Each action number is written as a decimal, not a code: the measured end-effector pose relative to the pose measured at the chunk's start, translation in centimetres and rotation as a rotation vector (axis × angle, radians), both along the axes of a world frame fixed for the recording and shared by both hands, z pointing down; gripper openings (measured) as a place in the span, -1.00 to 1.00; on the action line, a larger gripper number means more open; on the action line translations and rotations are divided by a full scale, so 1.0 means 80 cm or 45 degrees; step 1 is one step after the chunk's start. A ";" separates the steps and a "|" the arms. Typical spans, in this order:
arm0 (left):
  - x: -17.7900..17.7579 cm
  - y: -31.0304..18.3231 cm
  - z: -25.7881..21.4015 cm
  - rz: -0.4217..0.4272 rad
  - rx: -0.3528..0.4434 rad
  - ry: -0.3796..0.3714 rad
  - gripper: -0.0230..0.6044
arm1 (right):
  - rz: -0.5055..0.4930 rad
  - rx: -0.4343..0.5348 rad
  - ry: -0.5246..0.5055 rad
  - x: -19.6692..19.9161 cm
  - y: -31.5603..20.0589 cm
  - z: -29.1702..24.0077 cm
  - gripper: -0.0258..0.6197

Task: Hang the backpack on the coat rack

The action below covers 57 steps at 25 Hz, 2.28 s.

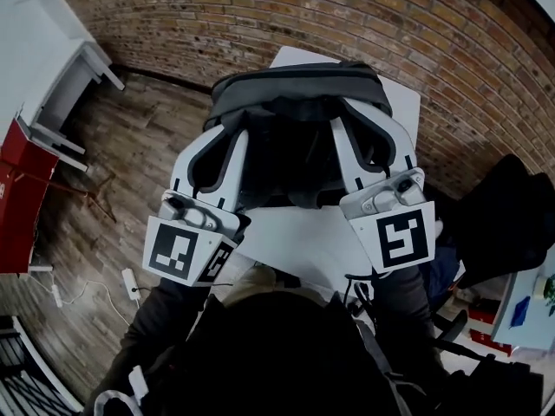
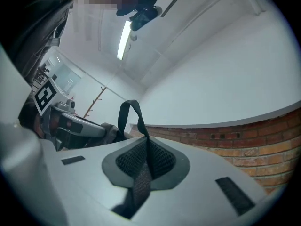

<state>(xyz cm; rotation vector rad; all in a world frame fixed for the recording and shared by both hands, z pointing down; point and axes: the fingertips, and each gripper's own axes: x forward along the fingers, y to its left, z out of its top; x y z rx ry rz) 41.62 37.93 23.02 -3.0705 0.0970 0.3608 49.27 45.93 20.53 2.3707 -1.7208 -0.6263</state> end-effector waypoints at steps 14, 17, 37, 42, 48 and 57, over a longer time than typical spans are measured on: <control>-0.172 -0.082 -0.012 -0.512 0.006 -0.015 -0.79 | -0.486 0.016 -0.061 -0.142 -0.121 -0.011 -0.86; -0.234 -0.112 -0.017 -0.613 0.003 -0.006 -0.79 | -0.597 0.022 -0.051 -0.200 -0.161 -0.019 -0.86; -0.557 -0.285 -0.037 -1.071 0.059 0.022 -0.79 | -1.044 0.105 -0.035 -0.514 -0.386 -0.037 -0.86; -0.618 -0.317 -0.032 -1.170 0.100 -0.010 -0.79 | -1.123 0.084 -0.048 -0.575 -0.425 -0.029 -0.86; -0.656 -0.348 -0.012 -1.249 0.031 -0.040 -0.79 | -1.197 0.014 -0.071 -0.614 -0.467 -0.009 -0.86; -0.686 -0.436 0.000 -1.362 0.024 -0.015 -0.79 | -1.281 0.015 -0.099 -0.646 -0.566 0.001 -0.86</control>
